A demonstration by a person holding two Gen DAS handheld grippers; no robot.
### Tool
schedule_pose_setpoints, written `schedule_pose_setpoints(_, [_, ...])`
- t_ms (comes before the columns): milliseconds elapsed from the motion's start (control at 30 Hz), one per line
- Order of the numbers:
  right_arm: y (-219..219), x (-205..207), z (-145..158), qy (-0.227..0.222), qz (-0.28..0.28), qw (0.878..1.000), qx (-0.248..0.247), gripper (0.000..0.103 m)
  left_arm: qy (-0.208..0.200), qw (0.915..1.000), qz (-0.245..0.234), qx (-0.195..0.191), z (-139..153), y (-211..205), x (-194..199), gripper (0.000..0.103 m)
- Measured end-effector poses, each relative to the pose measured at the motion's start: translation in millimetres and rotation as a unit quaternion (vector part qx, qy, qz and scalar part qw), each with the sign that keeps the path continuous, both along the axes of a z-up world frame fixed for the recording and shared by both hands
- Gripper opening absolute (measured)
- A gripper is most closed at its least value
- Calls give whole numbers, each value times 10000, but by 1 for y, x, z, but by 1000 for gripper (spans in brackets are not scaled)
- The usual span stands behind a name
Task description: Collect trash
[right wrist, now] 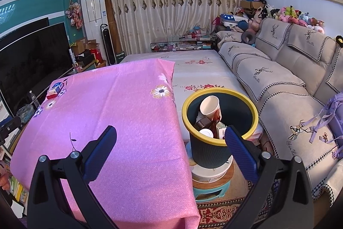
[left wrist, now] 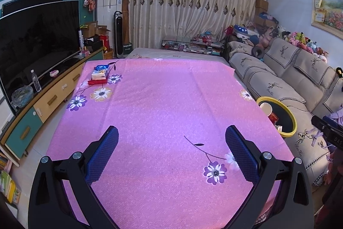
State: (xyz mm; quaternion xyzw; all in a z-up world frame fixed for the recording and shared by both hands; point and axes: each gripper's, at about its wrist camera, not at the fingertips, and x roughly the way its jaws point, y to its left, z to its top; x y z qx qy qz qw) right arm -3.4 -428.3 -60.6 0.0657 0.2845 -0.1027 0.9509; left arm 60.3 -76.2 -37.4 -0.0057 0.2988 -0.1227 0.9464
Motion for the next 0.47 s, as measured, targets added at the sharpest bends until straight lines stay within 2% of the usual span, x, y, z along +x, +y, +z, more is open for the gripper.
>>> schedule_pose_setpoints(133, [4,23,4,-17,204,9998,23,96,151,9997,-186,-17,2,-1,24,98])
schedule_pose_setpoints(233, [13,58,11,-53,397,9992,-42,96,305,9992,79,227,-7,5,69,98])
schedule_pose_setpoints(333, [23,111,3,154,670,9976,54,96,575,9966,419,423,-31,14,124,98])
schedule_pose_setpoints(467, [46,193,-31,676,926,9934,100,96,1031,9895,661,764,-75,22,193,98])
